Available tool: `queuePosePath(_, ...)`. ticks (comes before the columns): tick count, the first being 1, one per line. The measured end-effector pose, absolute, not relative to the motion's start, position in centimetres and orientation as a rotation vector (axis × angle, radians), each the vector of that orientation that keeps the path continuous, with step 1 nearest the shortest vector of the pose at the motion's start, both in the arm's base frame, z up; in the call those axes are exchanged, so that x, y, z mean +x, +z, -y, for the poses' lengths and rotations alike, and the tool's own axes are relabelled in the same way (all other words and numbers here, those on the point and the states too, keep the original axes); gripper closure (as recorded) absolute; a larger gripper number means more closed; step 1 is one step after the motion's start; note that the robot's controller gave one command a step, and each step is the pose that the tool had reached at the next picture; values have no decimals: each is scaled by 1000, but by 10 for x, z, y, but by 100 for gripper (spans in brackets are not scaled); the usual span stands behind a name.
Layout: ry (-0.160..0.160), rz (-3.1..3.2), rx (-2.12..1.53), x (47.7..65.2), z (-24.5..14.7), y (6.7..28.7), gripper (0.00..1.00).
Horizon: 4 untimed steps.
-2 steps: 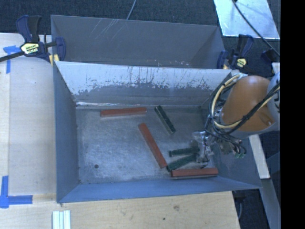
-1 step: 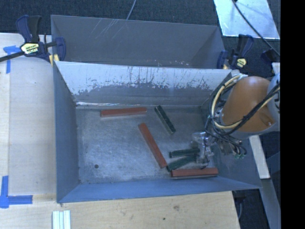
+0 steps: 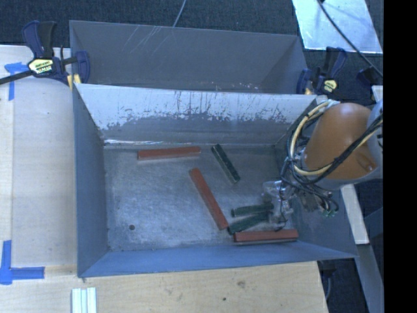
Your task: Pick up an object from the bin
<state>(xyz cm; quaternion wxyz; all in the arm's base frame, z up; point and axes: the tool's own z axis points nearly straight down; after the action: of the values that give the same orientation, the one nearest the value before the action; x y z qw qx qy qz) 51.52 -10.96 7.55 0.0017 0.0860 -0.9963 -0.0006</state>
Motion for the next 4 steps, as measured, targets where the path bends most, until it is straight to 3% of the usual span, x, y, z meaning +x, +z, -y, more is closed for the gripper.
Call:
queuePosePath(2, 1, 3132, 268, 516, 110, 115, 100)
queuePosePath(4, 3, 3137, 268, 518, 110, 128, 100)
